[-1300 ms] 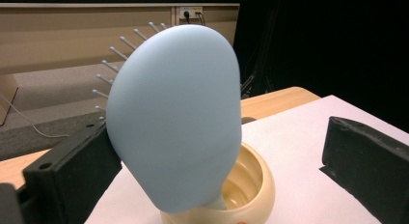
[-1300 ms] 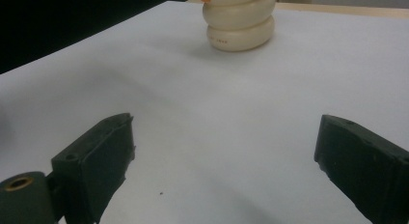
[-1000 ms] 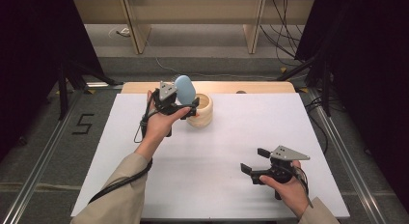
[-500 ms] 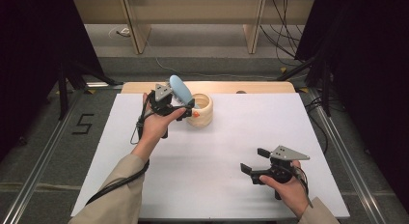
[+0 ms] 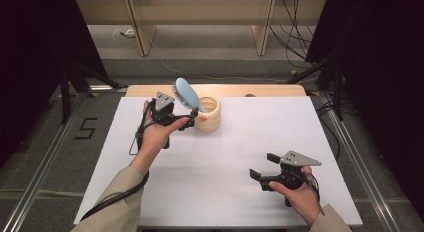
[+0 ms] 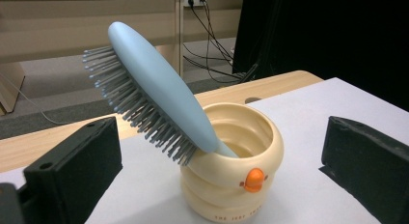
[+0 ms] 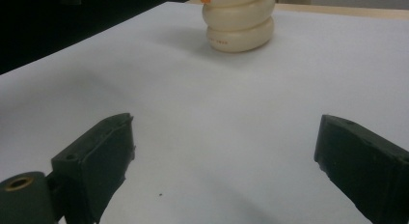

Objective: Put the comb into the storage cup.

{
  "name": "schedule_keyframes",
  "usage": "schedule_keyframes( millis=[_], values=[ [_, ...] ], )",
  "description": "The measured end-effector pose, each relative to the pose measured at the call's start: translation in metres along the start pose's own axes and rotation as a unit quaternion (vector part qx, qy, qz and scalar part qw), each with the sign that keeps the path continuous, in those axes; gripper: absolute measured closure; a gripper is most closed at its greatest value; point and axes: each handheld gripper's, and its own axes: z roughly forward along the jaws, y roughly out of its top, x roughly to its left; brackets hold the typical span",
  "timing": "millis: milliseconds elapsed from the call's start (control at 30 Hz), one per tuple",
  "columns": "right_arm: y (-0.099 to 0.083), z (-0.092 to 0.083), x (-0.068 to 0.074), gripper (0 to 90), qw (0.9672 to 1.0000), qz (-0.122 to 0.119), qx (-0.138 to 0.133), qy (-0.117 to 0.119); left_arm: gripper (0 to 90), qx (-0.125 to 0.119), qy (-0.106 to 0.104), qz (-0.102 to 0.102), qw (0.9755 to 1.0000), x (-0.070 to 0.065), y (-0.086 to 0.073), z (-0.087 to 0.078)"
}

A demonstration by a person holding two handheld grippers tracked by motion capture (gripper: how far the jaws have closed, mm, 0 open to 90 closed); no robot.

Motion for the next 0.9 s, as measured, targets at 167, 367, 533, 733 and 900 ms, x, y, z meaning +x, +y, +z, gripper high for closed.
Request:
schedule_keyframes(
  millis=[167,367,533,733,900],
  values=[
    [0.0,0.0,0.0,7.7,1.0,-0.001,0.0,0.0,0.5,0.002,-0.006,0.005,1.0,0.0,-0.003,-0.008],
    [0.0,0.0,0.0,7.7,1.0,0.0,0.0,0.0,2.2,0.0,-0.015,0.011,0.9998,-0.002,-0.007,-0.018],
    [0.001,-0.001,0.0,7.8,1.0,-0.001,-0.001,-0.001,2.8,0.003,-0.026,0.019,0.9995,-0.004,-0.01,-0.024],
    [0.001,-0.002,-0.002,7.8,1.0,0.0,-0.002,-0.003,5.6,-0.011,-0.037,0.019,0.9991,-0.004,-0.014,-0.038],
    [0.001,-0.002,-0.002,7.8,1.0,-0.002,-0.002,-0.003,5.6,0.006,-0.045,0.021,0.9988,-0.004,-0.021,-0.046]
  ],
)
